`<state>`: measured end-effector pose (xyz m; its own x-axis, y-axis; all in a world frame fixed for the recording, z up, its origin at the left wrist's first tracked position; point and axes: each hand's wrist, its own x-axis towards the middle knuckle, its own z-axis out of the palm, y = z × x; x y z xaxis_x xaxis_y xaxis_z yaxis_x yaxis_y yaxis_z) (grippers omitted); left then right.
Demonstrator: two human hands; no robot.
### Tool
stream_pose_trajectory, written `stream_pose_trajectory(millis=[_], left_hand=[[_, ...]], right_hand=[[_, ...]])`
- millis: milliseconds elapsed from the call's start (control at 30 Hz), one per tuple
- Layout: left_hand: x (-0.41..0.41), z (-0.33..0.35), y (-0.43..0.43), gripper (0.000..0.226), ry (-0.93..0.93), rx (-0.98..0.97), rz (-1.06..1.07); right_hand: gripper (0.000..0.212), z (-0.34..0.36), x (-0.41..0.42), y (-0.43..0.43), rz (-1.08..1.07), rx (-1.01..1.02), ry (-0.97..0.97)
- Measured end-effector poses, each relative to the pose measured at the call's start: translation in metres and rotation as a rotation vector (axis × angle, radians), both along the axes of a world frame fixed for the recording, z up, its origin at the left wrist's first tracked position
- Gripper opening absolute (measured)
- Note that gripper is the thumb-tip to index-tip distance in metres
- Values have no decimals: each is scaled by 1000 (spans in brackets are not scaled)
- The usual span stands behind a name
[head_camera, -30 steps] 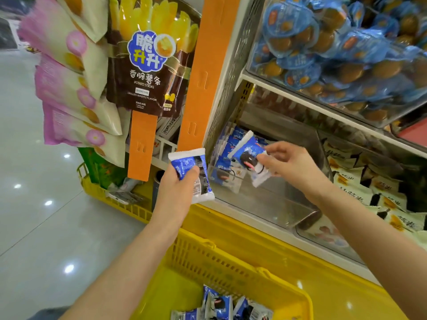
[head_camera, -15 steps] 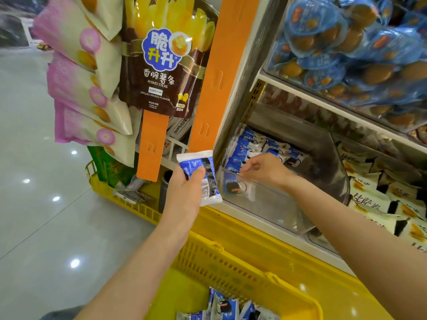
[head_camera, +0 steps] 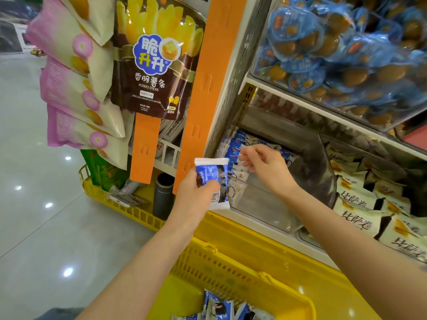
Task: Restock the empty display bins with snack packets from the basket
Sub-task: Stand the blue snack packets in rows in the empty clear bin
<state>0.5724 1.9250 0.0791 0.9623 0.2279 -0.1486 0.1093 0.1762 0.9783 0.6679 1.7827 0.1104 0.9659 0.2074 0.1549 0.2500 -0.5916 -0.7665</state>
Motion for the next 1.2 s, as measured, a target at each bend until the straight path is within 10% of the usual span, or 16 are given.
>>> stream_pose_trajectory(millis=[233,367,467,633,833,1200], left_hand=[[-8,1,-9,42,-162,124,-205],[-12,2,-16,36,-74,253,-177],[-16,7,-23,47,193,-124,-306],[-20,3,-30,27,132,-277,-359],[-21,-1,-37,20,-5,-104,-267],[-8,17,-49,22,-442,497,-331]], right_hand=[[9,15,-69,-18,173,109,207],[12,18,-85,-37,91,26,-20],[21,14,-99,-50,169,-155,-286],[39,6,-114,-67,395,-447,-370],[64,0,-121,-71,290,-199,-92],[31,10,-88,-65,74,101,174]])
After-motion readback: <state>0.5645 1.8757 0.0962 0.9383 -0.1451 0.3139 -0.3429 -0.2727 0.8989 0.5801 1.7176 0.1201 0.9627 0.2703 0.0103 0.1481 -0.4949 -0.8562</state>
